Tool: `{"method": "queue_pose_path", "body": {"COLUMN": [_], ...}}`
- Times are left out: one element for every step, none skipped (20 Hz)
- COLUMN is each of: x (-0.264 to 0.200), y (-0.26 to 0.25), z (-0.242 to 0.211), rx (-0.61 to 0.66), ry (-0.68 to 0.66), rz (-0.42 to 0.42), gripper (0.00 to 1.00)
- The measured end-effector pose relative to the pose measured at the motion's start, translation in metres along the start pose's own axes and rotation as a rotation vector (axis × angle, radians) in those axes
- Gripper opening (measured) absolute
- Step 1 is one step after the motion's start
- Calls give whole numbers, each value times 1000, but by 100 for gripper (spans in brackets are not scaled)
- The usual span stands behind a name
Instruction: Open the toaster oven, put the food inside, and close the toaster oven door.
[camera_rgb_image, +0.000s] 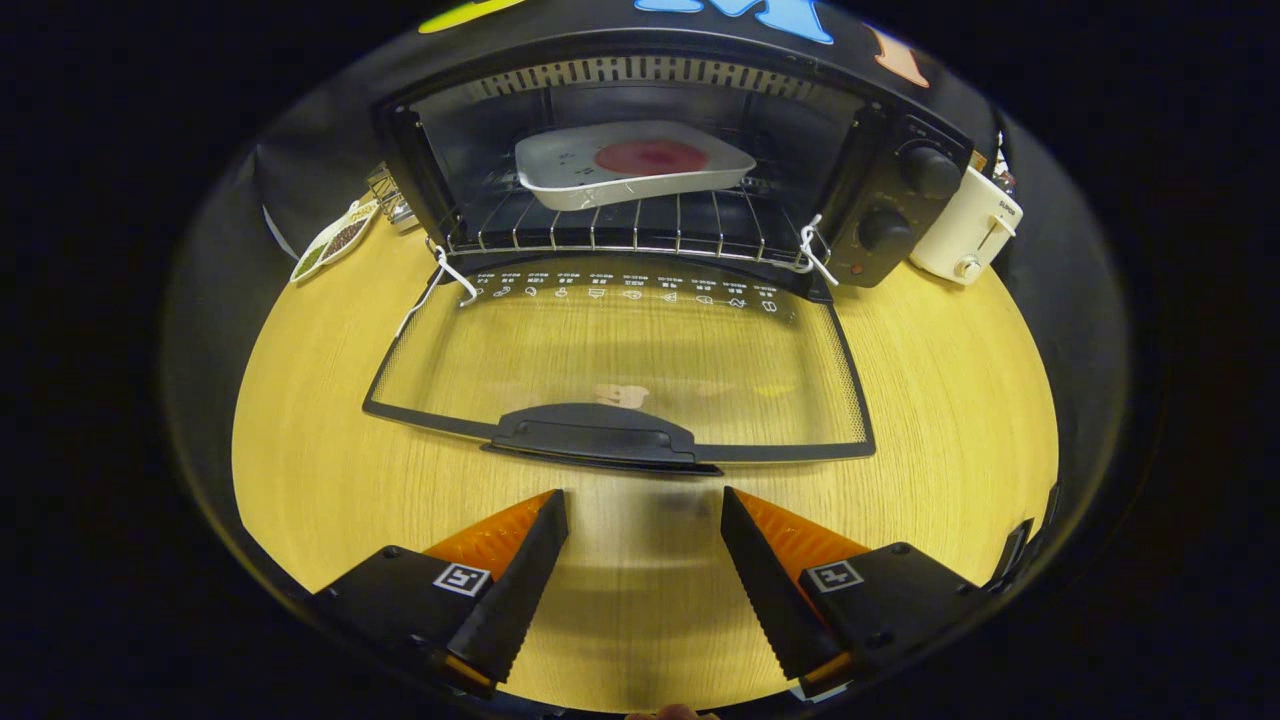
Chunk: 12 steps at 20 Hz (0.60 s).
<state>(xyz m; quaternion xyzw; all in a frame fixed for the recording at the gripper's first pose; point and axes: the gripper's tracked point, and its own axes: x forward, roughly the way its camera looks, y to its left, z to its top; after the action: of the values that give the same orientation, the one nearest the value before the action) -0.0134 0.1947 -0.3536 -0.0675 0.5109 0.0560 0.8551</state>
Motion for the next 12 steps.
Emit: {"method": "queue_pose_path", "body": {"x": [3,4,3,5,5,2,0,-3,-7,-11,-17,-22], "y": [1,0,1,1,0,0,1,1,0,0,0,0], "z": [3,3,4,4,6,7,8,10,11,13,15,17], "rx": [-13,-15,-1,11,20,36,56,68,74,76,70,58], "ry": [-1,7,7,14,17,18,10,4,2,-5,-19,-39], "rz": [-5,-11,-16,-12,-9,0,8,17,26,32,33,31], "gripper": [99,99,99,99,99,99,99,99,99,99,99,99]}}
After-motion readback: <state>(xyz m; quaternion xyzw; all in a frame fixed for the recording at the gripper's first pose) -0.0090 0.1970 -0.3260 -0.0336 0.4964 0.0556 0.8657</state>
